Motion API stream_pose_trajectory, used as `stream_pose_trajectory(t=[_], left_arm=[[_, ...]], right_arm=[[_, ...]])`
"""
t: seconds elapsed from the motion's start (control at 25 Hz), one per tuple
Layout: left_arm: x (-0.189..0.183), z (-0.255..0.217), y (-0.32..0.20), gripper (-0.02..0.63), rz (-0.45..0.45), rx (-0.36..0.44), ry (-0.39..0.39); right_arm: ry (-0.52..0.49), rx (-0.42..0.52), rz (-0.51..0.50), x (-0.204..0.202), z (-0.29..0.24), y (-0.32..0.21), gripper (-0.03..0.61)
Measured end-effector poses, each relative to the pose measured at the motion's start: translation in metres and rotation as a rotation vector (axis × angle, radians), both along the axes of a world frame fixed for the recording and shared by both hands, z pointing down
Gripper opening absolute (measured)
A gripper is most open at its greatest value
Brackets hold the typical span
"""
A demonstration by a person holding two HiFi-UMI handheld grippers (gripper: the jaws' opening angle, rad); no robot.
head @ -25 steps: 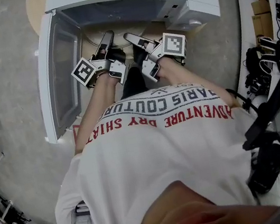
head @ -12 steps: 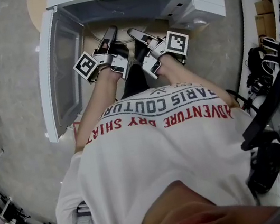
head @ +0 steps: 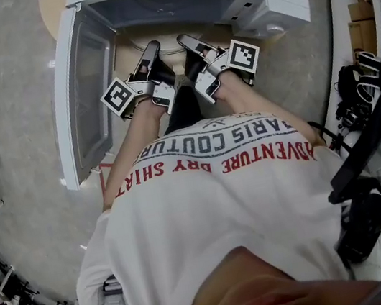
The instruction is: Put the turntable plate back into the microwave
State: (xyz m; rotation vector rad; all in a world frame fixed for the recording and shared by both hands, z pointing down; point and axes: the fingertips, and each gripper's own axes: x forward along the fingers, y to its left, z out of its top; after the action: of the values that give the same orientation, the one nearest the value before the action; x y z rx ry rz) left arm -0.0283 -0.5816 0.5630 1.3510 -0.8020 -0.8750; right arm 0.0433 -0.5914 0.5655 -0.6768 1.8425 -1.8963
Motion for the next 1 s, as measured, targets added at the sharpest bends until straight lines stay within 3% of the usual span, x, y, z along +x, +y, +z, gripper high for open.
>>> stream_pose_trajectory(t=[0.56,1.0], left_arm=[[0.006,0.007,0.008,0.041,0.001,-0.034,0.001],[0.006,0.003,-0.016,0.041,0.000,-0.025,-0.015]], right_arm=[[0.038,0.014,-0.004,0.004,0.003,-0.005,0.033],[0.015,0.024,-0.030,0.002,0.002,0.001,0.035]])
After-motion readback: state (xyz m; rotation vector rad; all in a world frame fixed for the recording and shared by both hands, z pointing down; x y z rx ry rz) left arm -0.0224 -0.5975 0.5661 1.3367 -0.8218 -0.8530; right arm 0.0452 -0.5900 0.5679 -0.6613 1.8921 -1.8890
